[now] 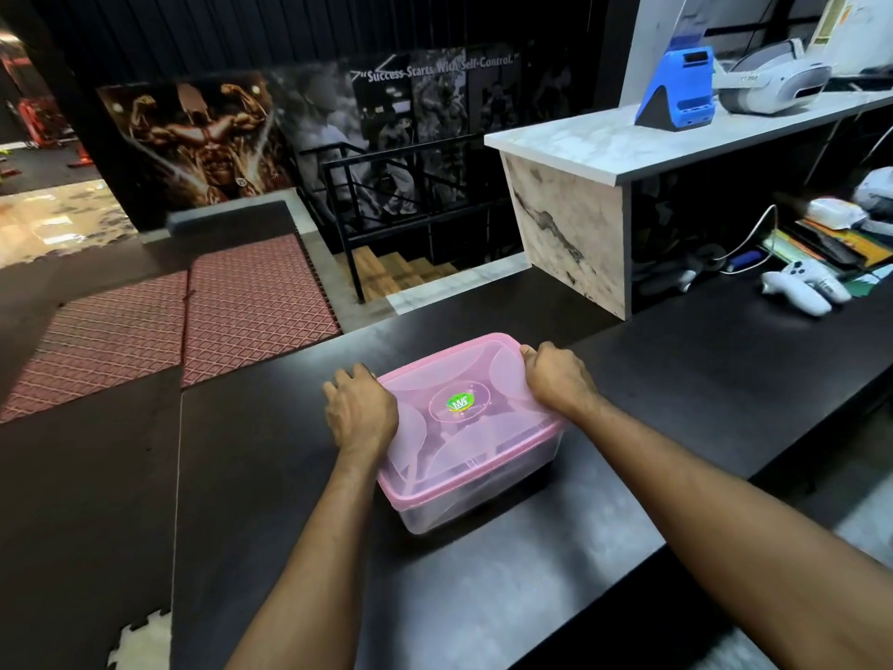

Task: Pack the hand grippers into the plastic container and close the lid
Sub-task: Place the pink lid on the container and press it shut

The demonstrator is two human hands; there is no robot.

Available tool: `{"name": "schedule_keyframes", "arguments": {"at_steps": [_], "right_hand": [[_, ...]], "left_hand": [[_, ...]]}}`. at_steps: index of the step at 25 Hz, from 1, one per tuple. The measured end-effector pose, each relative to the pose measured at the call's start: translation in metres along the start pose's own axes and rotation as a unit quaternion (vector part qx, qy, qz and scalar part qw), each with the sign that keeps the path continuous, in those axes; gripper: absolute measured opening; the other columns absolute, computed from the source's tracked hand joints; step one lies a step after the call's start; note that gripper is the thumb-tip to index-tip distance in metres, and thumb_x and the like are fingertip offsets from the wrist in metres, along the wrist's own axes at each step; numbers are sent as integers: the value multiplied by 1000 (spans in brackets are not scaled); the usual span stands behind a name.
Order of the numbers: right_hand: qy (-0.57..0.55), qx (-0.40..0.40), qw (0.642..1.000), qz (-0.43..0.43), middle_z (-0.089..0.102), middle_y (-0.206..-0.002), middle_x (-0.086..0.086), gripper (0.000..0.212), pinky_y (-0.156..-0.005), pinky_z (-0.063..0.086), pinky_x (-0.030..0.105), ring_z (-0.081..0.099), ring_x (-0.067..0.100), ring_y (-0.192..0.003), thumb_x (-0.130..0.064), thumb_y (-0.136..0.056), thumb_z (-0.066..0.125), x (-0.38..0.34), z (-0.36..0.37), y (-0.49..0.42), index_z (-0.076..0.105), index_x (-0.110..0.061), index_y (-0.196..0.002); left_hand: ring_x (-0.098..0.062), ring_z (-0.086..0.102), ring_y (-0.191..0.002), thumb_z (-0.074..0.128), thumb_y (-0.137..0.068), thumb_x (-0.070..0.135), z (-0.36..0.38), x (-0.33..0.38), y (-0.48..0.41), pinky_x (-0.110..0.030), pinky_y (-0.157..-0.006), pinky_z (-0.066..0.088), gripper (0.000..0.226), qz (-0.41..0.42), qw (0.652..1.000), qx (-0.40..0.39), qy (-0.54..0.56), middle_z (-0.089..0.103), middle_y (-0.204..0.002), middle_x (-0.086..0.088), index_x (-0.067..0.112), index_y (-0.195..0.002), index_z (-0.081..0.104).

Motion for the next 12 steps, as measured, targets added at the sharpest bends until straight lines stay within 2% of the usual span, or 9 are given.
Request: {"name": "schedule_keyframes", "arguments": {"at_steps": [3,5,7,10,12], "right_hand": [[-24,-8,999,-37,64,-114,21,37,-76,42,42,61,41,-101,-42,-102,30,-5,2,1,46,-12,-114],[-51,-25,996,-76,63,-114,17,22,-80,47,44,61,38,-98,-33,-101,32,-11,1,-1,43,-17,-110],[-54,-51,991,-111,57,-124,14,27,-92,48,47,59,37,-106,-26,-97,32,-20,-1,-6,46,-19,-119],[-44,-98,978,-178,45,-144,7,46,-107,41,44,52,32,-126,-20,-96,35,-40,0,-16,44,-21,-142],[-8,-120,971,-206,49,-139,7,38,-103,41,42,52,33,-123,-27,-101,34,-53,5,-24,50,-20,-135]], "left_hand": [[-41,49,-115,36,-91,6,1,0,-4,-51,-94,43,30,-3,999,-19,27,56,-121,-23,-1,-113,54],[-42,53,-112,35,-88,4,2,0,-7,-51,-93,46,29,-5,998,-32,46,59,-119,-23,0,-109,54],[-41,53,-109,35,-86,3,2,-3,-9,-51,-91,47,28,-1,998,-42,53,59,-117,-23,1,-107,53],[-39,50,-111,33,-87,4,5,-5,-10,-50,-89,45,28,3,998,-51,49,59,-117,-22,2,-108,52],[-38,48,-112,33,-88,6,7,-4,-8,-50,-90,44,31,9,998,-51,28,58,-119,-20,4,-112,53]]}}
Point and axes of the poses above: each hand's wrist, its own y-axis away from the middle knuckle, its own z-axis out of the palm, x = y × z, the point moved 4 cm from there along -y, towards the middle knuckle
